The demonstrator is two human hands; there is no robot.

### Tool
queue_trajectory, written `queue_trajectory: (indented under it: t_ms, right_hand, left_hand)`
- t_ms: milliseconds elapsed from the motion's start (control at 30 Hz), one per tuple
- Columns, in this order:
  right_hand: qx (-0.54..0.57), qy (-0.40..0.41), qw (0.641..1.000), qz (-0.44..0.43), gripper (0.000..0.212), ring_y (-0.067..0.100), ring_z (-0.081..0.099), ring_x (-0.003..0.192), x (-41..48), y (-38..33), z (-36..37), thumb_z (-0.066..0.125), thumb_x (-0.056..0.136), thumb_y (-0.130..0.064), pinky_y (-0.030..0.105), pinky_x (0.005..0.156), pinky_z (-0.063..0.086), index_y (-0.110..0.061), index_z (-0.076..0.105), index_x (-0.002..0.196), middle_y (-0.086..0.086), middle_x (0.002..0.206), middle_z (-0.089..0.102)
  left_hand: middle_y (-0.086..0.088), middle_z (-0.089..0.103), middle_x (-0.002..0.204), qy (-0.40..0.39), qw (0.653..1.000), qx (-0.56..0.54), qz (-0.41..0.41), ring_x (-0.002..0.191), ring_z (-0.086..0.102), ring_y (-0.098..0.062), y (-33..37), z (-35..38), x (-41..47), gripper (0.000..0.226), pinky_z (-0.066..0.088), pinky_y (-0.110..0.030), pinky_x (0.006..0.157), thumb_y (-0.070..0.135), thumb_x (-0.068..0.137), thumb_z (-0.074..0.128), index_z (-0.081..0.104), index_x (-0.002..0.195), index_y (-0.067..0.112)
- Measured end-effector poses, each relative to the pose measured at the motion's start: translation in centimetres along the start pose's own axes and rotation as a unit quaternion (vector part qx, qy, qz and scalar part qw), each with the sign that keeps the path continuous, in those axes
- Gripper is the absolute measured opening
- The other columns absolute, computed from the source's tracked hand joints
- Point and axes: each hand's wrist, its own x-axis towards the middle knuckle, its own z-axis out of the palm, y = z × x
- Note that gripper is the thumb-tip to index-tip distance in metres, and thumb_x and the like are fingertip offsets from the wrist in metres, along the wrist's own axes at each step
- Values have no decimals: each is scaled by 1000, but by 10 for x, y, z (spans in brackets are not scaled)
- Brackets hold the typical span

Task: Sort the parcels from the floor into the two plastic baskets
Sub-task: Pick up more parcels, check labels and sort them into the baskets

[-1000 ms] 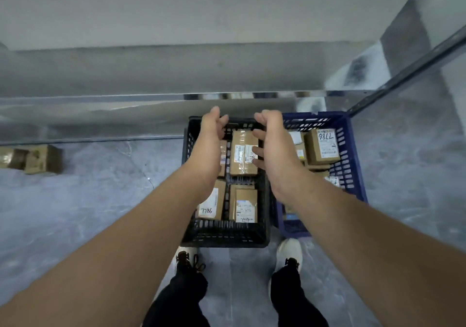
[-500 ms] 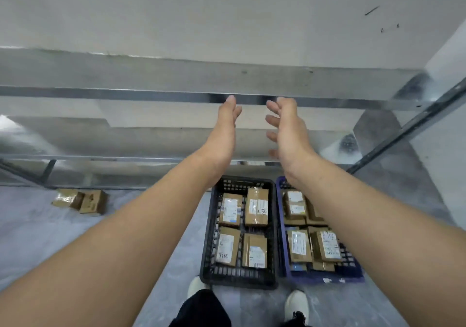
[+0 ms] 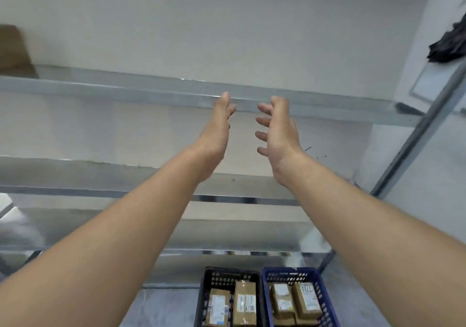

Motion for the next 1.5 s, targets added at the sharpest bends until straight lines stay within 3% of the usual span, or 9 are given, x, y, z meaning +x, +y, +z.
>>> queue_trajectory:
  t_ms: [100,200,333,500,800,1067,1233,1400,1500]
  right_hand:
    - [12,11,999,-33,68,24,59,128,-7,-54,-3,34,84,-68,56,118,42,-32,69,129,-4,134,65]
    - [37,10,997,-69,51,24,61,125,-12,-100,-10,35,105,-59,55,119,43,-29,70,127,-3,127,65]
    - [28,-7,995,-100,55,22,61,128,-26,-142,-25,33,108,-57,54,119,43,-25,69,134,-4,131,66]
    - [19,-37,990,-137,79,25,60,129,-50,-176,-43,32,79,-69,55,117,44,-25,69,133,-2,137,66]
    - [21,-149,976,-160,76,28,58,131,-88,-196,-39,28,91,-71,57,117,44,-25,68,138,1,142,64]
    - [42,-293,945,-142,66,29,58,130,-156,-179,43,25,107,-63,57,117,44,-23,67,139,3,143,63]
    - [57,-361,922,-125,48,35,63,117,-219,-161,115,29,111,-57,53,108,48,-33,67,94,-6,100,65]
    - [68,-381,917,-101,77,28,59,125,-275,-142,201,27,88,-70,54,112,48,-23,67,134,0,128,66]
    - [71,-378,920,-72,66,25,59,125,-300,-124,256,31,96,-65,54,114,47,-26,67,134,-1,130,65]
  left_hand:
    - [4,30,166,-7,999,0,36,153,23,-24,50,-6,-12,68,19,-56,123,71,100,15,38,156,39]
    - [8,32,164,-4,997,3,73,150,29,-22,99,-9,-24,67,22,-57,121,70,100,15,37,156,39]
    - [6,37,162,10,994,14,106,145,36,-22,147,-2,-44,68,27,-59,118,71,100,15,40,154,40]
    - [-5,39,160,44,991,18,123,148,33,-28,173,6,-71,72,29,-60,117,77,96,16,44,152,42]
    - [-10,37,161,162,978,19,133,149,29,-39,192,-13,-136,75,30,-62,116,81,93,17,42,152,43]
    - [-9,33,162,295,948,59,102,149,29,-34,165,-75,-229,76,28,-63,118,77,96,16,39,155,34]
    - [-6,33,162,353,929,75,78,149,29,-32,140,-143,-285,77,28,-63,118,76,97,14,38,155,32]
    - [-11,30,162,372,923,80,55,151,23,-36,113,-232,-330,76,24,-65,119,73,98,15,35,157,29]
    - [-12,32,160,376,923,81,31,150,26,-37,95,-291,-353,75,26,-62,119,74,98,16,36,157,30]
